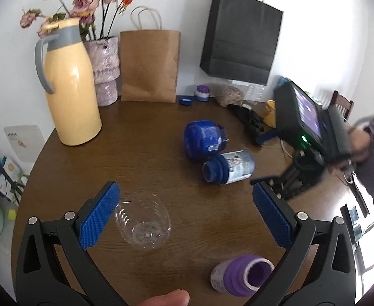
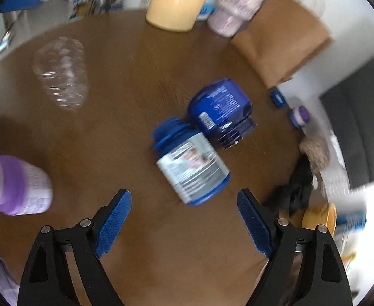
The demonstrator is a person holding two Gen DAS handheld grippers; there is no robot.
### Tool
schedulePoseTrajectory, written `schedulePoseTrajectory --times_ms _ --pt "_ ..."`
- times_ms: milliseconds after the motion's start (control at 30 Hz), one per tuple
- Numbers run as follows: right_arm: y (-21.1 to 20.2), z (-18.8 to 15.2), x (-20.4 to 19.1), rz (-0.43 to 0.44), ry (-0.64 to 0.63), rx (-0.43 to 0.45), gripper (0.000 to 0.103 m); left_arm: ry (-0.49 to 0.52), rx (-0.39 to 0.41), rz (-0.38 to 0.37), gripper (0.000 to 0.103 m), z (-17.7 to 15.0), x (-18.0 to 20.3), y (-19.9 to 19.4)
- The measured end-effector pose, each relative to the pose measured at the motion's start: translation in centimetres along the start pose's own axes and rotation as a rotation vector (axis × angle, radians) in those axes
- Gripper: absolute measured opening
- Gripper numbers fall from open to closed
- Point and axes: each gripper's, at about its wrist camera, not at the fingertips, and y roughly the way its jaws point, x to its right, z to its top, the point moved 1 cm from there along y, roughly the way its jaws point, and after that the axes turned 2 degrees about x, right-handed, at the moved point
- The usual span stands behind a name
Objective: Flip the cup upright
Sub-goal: 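Reach the right gripper to the lying blue DUMAX bottle and grasp it, then lift the blue bottle with the right gripper and rotate it upright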
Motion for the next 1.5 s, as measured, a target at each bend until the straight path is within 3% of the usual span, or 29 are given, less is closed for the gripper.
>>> schedulePoseTrajectory --times_ms 333,433,500,600,733,967,1100,1300,1400,1500 --pt "6.6 2.1 -0.5 0.110 -0.264 -0.221 0.086 -0.005 -0.060 0.000 0.103 -0.1 -1.4 2.9" --pt "7.8 2.3 -0.8 0.095 -0.271 -0.225 0.085 0.006 -0.037 0.009 0.103 -0.3 -1.3 2.5" --pt "8.3 2.0 -0.6 0.098 -0.244 -0.224 0.071 0.009 -0.027 0.002 0.103 -0.5 -1.3 2.0" --pt "7.6 1.6 -0.5 0.103 -0.222 -0.194 0.070 0.022 -0.022 -0.006 0.103 -0.6 -0.9 1.3" --pt "5.3 -0.2 -0.3 0.109 -0.150 -0.111 0.069 0.034 -0.008 -0.001 0.103 -0.5 -0.2 0.1" --pt "-0.5 -5.8 -1.1 0.173 0.191 0.172 0.069 0.034 -0.023 -0.039 0.103 -1.5 1.8 -1.5" --pt "-4.3 -8.8 -2.4 0.151 0.341 0.306 0.070 0.016 -0.039 -0.097 0.103 -1.7 3.1 -2.2" --pt "-9.4 -10.8 -7.0 0.114 0.441 0.517 0.070 0.038 -0.040 -0.233 0.103 -1.6 6.6 -2.4" --pt "-11.6 -11.5 -9.1 0.086 0.467 0.616 0.070 0.025 -0.088 -0.304 0.101 -1.0 8.0 -1.5" --pt "-12.4 -10.9 -9.0 0.068 0.494 0.683 0.070 0.032 -0.105 -0.336 0.089 0.3 8.7 -0.6"
